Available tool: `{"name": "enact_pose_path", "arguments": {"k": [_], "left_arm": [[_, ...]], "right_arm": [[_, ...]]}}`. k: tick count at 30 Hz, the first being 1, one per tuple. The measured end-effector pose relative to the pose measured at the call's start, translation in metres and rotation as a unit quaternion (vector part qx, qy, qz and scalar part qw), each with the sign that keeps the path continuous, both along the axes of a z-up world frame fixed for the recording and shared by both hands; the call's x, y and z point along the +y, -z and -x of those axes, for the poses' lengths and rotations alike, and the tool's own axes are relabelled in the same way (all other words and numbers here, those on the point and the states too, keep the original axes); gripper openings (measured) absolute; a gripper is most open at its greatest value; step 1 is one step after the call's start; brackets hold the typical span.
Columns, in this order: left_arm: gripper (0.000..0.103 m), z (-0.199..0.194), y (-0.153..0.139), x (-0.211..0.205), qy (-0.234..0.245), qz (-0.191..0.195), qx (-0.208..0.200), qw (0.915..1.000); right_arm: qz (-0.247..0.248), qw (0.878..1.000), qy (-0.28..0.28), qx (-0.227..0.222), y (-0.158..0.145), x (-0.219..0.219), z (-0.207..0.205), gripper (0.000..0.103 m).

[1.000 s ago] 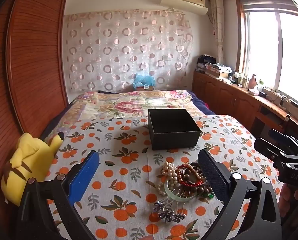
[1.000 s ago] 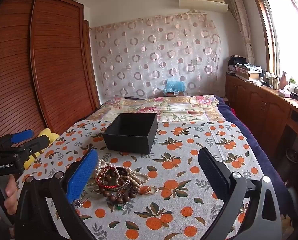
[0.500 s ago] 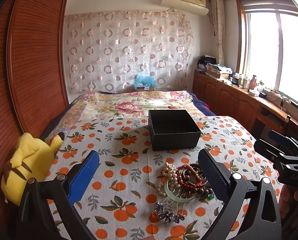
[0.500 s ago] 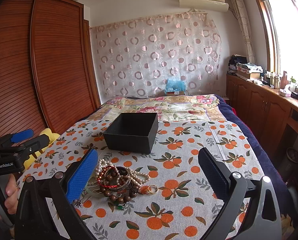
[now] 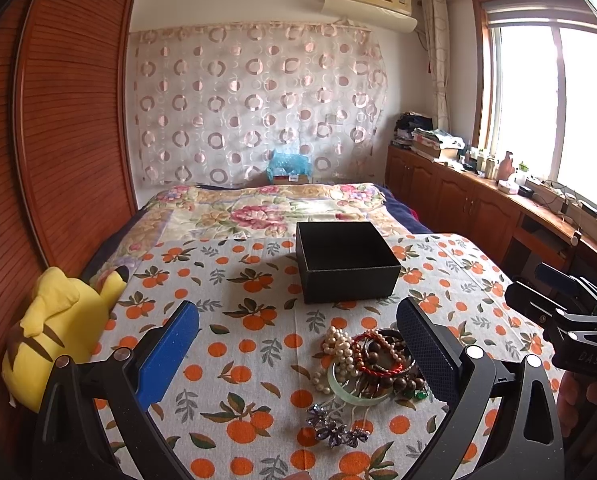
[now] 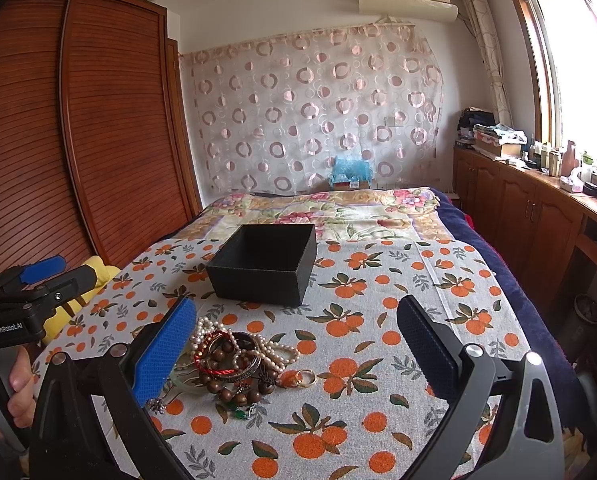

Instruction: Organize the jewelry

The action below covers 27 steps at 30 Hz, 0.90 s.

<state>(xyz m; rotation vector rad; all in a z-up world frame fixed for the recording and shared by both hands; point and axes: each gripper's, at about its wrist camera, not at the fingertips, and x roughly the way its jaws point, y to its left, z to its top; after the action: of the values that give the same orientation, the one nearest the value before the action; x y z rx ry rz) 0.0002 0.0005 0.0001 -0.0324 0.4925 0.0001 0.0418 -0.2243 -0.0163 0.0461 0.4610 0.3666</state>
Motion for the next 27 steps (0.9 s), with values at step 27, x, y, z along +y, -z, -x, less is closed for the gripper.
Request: {"name": "enact_pose_path", "arguments": {"k": [27], "left_arm": [[0.096, -0.0015, -0.0034, 0.0013, 0.001, 0.001, -0.005, 1.0000]], "right_arm": [[-0.001, 1.000, 0.000, 0.000, 0.0004, 0.0002, 0.0015, 0.101]]}}
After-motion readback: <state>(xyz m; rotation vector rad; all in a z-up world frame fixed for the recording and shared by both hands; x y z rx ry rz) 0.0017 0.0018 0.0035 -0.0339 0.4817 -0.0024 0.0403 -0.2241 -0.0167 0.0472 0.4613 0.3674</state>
